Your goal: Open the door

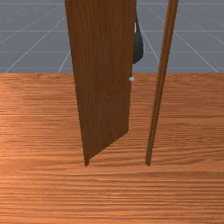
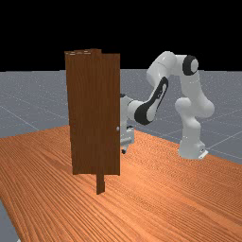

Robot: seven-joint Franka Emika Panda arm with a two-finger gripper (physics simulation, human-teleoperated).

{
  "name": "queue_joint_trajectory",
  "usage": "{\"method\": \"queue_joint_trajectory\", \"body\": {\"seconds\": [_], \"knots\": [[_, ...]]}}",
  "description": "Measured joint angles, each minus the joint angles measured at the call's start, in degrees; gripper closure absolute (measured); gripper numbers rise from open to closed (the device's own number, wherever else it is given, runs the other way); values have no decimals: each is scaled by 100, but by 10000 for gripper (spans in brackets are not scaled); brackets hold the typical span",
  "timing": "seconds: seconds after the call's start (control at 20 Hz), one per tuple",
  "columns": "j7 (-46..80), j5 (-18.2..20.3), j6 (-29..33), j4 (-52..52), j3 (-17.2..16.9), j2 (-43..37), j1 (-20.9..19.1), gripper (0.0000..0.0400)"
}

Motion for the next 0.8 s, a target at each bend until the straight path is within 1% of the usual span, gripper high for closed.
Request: {"method": "queue_joint_trajectory", "body": {"seconds": [0.05, 0.1, 0.15, 0.2, 0.25, 0.3, 0.35, 0.4, 0.45, 0.5, 0.55, 0.6, 0.65, 0.7, 0.75, 0.8], "knots": [[0, 0, 0, 0, 0, 0, 0, 157], [0, 0, 0, 0, 0, 0, 0, 252], [0, 0, 0, 0, 0, 0, 0, 310], [0, 0, 0, 0, 0, 0, 0, 346], [0, 0, 0, 0, 0, 0, 0, 367], [75, -86, 5, -12, -34, -7, 37, 380], [196, -227, -22, -10, -88, -17, 97, 388], [213, -246, 12, -95, -93, -76, 103, 393], [45, -54, 244, -372, -21, -234, 23, 396], [54, -69, 371, -645, -27, -405, 26, 397], [-168, -89, 327, -888, -2, -585, -1, 398], [-393, 389, 390, -1242, 81, -826, -112, 399], [-545, 543, 470, -1591, 86, -1070, -135, 399], [-466, 445, 579, -1892, 44, -1283, -99, 400], [-502, 476, 640, -2126, 28, -1453, -95, 400], [-321, 270, 716, -2300, -8, -1578, -59, 400]]}}
